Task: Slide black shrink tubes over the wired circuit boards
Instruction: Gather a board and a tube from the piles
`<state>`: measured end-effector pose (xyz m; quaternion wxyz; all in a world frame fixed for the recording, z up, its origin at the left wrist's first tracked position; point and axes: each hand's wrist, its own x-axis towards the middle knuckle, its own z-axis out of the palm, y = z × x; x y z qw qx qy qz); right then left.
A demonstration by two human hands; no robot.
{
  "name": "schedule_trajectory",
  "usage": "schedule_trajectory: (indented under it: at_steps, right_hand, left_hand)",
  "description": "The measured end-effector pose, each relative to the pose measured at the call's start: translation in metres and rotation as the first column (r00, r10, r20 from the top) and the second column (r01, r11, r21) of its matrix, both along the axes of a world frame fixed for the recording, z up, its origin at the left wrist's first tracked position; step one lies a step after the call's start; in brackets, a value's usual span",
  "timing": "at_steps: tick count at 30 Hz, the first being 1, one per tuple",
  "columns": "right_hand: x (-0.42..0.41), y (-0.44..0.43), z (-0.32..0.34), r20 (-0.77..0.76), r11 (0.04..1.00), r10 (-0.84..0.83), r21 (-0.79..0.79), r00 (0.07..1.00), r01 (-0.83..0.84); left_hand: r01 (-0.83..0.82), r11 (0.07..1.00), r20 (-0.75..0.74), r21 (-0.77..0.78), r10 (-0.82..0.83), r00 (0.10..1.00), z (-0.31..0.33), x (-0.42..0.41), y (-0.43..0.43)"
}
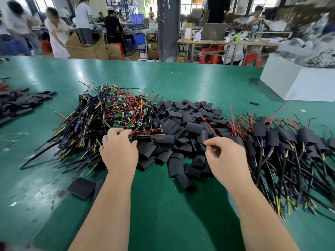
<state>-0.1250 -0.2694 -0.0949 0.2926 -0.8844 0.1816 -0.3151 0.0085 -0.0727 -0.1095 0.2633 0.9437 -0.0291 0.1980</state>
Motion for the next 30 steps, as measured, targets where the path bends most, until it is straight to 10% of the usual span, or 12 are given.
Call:
schedule_trajectory:
  at_steps: [10,16,30]
  right_hand:
    - [-0.001,-0.001,-0.002,-0.077,0.994,-0.022,0.109,0.997,0.03]
    - [-0.001,-0.003,-0.003,-0.134,0.99,-0.037,0.127,0.99,0.055]
    - [0.0,-0.001,-0.002,-0.082,0.976,-0.078,0.197,0.994,0.093]
  left_hand:
    - [-0.034,0.981,-0.076,-0.192,0.02,0.997,-0.001,0.013,0.016]
    - [-0.108,0.993,-0.149,0.051,0.115,0.982,0.002,0.011,0.018]
    - [-0.033,0.99,0.112,-0.138,0.049,0.992,0.003,0.013,0.007]
